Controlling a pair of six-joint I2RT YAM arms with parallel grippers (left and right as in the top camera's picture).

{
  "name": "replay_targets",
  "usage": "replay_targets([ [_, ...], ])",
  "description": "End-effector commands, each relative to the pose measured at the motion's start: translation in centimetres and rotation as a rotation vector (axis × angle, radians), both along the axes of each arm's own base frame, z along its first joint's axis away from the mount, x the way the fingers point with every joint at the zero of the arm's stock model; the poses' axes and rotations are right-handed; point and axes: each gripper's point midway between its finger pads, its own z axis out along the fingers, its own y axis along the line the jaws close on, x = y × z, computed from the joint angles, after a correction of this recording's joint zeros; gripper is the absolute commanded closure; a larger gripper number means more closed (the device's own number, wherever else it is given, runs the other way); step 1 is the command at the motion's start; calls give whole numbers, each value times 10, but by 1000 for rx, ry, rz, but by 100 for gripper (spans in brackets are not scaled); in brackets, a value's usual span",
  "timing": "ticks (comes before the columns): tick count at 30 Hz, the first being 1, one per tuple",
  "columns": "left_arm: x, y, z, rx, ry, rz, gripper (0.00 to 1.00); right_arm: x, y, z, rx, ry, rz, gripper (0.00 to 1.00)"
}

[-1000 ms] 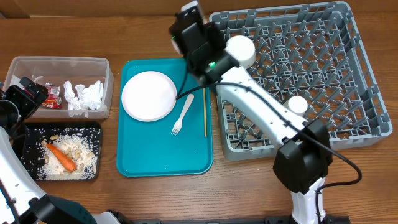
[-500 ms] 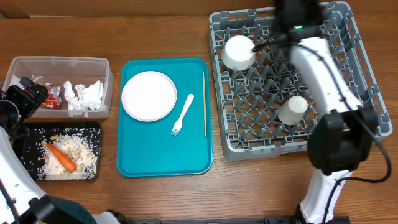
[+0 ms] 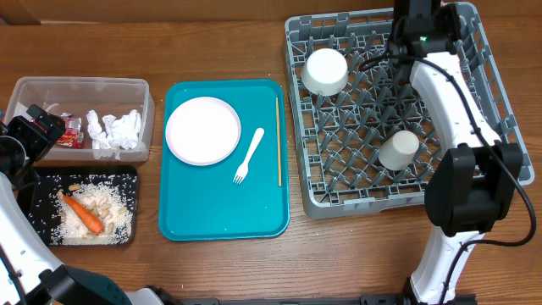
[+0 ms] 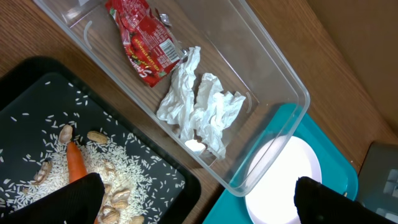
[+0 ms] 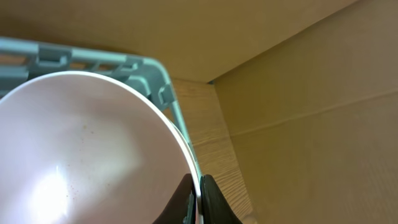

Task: Sort waste into correct bins and load items into the dishwasher rack
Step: 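Carry the pink bowl to the rack's back-right corner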

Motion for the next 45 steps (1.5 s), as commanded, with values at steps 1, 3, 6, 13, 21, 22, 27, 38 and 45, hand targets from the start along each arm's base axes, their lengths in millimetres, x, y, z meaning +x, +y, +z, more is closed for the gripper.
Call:
replay_targets([
  [1,2,3,8,16,-14,8,0,-4,-2,-19,-15,29,-14,96],
  [3,2,3,8,17,-13,7,0,-5,-1,-24,-26,36,-15,96],
  [6,2,3,8,16,-13,8,0,-6,2,-31,-61,60,-12,96],
  [13,2,3,8,16,-13,8,0,-7,18,-49,-73,97,25,96],
  [21,2,3,8,16,-14,8,0,-13,51,-64,-103,145,76,96],
  [22,2,3,8,16,-13,8,0,-14,53,-68,-106,154,80,96],
  [27,2,3,8,16,-13,8,0,-22,59,-86,-135,201,81,96],
  [38,2,3,8,16,-13,8,0,-9,54,-36,-356,153,37,96],
  [45,2,3,8,16,-13,8,0,-5,63,-31,-389,174,80,96],
])
